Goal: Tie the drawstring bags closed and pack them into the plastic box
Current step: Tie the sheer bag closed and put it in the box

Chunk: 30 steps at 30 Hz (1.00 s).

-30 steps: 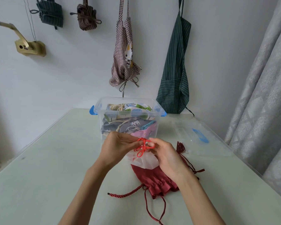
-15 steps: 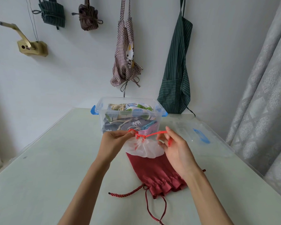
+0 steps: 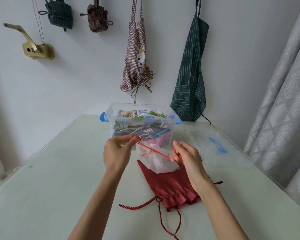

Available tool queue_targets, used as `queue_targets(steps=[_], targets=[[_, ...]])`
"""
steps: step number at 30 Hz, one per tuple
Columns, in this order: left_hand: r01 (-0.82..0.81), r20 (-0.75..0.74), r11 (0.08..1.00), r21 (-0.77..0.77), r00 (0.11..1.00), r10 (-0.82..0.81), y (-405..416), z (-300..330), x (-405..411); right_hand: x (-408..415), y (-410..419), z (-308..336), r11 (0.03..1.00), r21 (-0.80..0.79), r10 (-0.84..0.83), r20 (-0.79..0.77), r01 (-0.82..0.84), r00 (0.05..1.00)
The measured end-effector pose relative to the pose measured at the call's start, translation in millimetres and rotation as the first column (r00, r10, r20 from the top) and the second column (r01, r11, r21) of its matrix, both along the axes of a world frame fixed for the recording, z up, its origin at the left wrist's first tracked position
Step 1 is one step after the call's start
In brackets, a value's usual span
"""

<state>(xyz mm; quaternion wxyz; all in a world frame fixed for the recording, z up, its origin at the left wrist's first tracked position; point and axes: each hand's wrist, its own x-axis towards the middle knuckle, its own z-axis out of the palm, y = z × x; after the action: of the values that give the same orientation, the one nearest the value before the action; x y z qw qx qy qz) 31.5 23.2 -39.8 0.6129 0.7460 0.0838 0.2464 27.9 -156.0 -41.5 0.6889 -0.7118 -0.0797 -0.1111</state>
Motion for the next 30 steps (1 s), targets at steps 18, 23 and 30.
queue_targets(steps=[18, 23, 30], targets=[[0.507, -0.126, 0.853, -0.123, 0.845, -0.52, -3, 36, -14, -4, 17, -8, 0.984, -0.051, 0.162, -0.167, -0.172, 0.973], [0.505, -0.2, 0.839, -0.203, 0.817, -0.541, -5, 38, -16, -5, 8, -5, 0.976, -0.026, 0.208, -0.178, -0.216, 0.962], [0.404, -0.387, 0.912, -0.069, 0.832, -0.397, 7, 24, -11, -4, -6, -6, 0.932, -0.037, 0.341, -0.253, -0.362, 0.905]])
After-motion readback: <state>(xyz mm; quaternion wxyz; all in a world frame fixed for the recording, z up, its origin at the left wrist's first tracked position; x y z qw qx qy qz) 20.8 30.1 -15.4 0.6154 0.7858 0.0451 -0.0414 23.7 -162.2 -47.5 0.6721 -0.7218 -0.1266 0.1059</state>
